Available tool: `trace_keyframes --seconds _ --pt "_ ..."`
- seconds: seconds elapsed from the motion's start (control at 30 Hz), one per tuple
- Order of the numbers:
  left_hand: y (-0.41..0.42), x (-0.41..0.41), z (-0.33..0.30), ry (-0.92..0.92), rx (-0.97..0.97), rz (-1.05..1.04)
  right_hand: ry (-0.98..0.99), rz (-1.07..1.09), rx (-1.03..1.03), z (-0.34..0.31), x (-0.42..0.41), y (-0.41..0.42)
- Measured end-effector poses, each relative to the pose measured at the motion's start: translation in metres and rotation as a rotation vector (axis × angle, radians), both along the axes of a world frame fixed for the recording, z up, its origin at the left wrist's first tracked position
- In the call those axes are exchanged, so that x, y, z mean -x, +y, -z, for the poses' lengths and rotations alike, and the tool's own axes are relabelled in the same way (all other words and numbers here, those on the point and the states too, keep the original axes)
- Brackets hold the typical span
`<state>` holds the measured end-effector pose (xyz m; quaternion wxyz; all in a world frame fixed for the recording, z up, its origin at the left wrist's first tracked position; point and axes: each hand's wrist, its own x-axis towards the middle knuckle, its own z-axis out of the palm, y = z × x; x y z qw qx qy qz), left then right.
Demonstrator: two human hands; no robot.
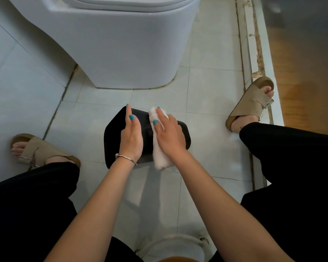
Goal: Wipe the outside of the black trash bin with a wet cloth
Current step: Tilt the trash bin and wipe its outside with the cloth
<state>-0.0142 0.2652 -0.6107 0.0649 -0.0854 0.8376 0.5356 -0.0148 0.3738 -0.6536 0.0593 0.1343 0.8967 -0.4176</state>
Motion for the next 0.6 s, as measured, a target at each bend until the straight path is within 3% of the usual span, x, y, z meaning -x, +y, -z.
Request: trace_keyframes --seconds 0.3,0.47,0.6 --pt "0.012 0.003 -0.001 -0.079 -0.033 0.060 0.039 0.076 0.363 -0.017 0.007 0.006" --pt "0.018 0.005 0.002 -0.113 -0.054 0.074 -0.047 0.218 0.168 -0.018 -0.017 0.002" --pt "0.022 0.006 -0.001 -0.125 -0.018 0.155 -0.019 0.250 0.227 -0.017 -0.028 -0.004"
